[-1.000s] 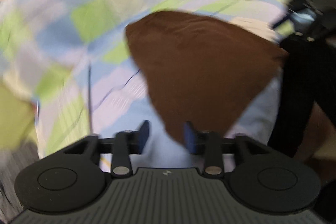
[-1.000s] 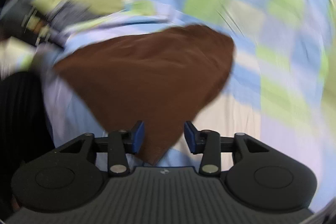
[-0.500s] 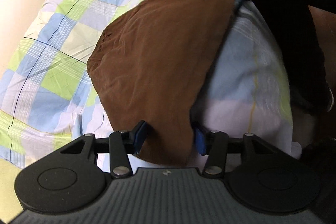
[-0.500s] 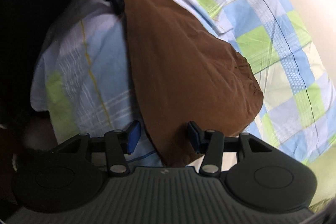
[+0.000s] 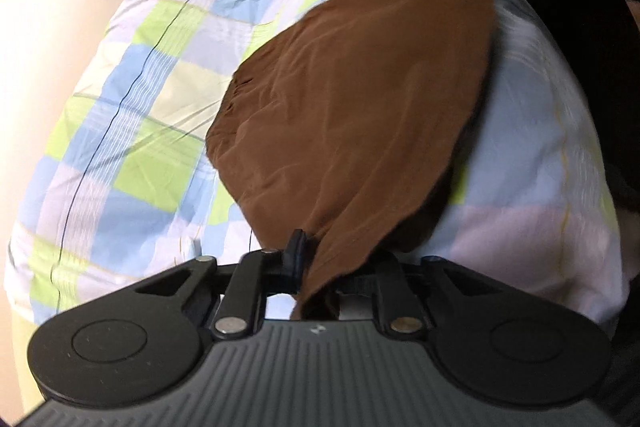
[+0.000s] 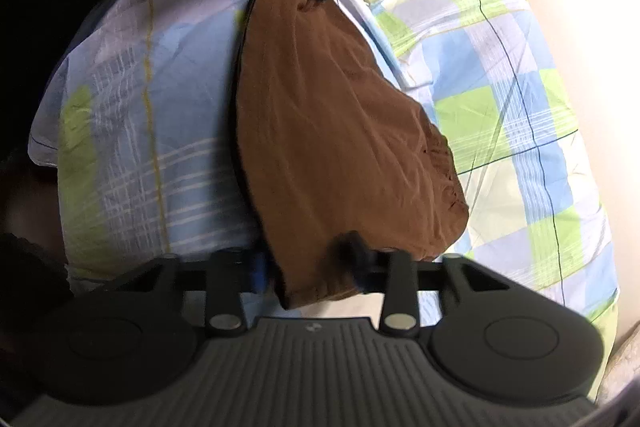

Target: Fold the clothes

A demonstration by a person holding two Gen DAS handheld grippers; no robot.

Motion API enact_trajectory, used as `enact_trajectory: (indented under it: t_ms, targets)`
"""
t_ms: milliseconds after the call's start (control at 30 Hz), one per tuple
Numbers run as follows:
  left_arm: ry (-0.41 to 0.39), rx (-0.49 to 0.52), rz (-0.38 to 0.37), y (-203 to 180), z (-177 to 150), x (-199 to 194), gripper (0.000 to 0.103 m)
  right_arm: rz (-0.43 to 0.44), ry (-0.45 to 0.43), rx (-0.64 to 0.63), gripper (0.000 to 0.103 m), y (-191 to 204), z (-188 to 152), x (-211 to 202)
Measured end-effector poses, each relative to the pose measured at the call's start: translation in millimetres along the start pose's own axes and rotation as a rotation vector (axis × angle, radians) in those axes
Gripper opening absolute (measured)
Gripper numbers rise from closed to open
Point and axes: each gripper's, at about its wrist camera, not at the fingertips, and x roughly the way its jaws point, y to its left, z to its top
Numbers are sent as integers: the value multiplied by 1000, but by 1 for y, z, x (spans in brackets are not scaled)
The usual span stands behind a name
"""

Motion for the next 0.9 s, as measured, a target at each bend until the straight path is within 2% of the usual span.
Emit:
enact_trajectory:
  t_ms: [67,200,333,400,500,567,700,767,867,900]
  targets:
    - [-6,-48,-8,15,1,-6,3,-7,-12,19,9,-9,0,-3]
    - [-27,-152,-33,47,2,-28,2,-23,-32,53,7,-33,5,-14]
    - [-45,-182,-130,48,-2,-68,2,58,-48,103,6,-48,9,-40]
    - [-43,-174,-143,37,-4,-81,2,124,-56,134,6,-48,10,-55]
    - [-30,-184,-134,31,-1,-81,2,180,-60,167,6,-38,8,-68]
    - [-18,-254,-145,42,2,-67,2,183,-53,189,6,-36,7,-65]
    - [-14,-387,-213,68,9,-49,2,182,-58,234,6,-48,9,-60]
    - [-16,-426,-244,65,10,-47,3,193,-54,265,6,-57,7,-60]
    - [-17,-499,-276,52,7,-44,9,214,-48,301,6,-72,3,-59]
    - [-20,-524,-278,47,6,-44,18,218,-47,303,6,-74,2,-57]
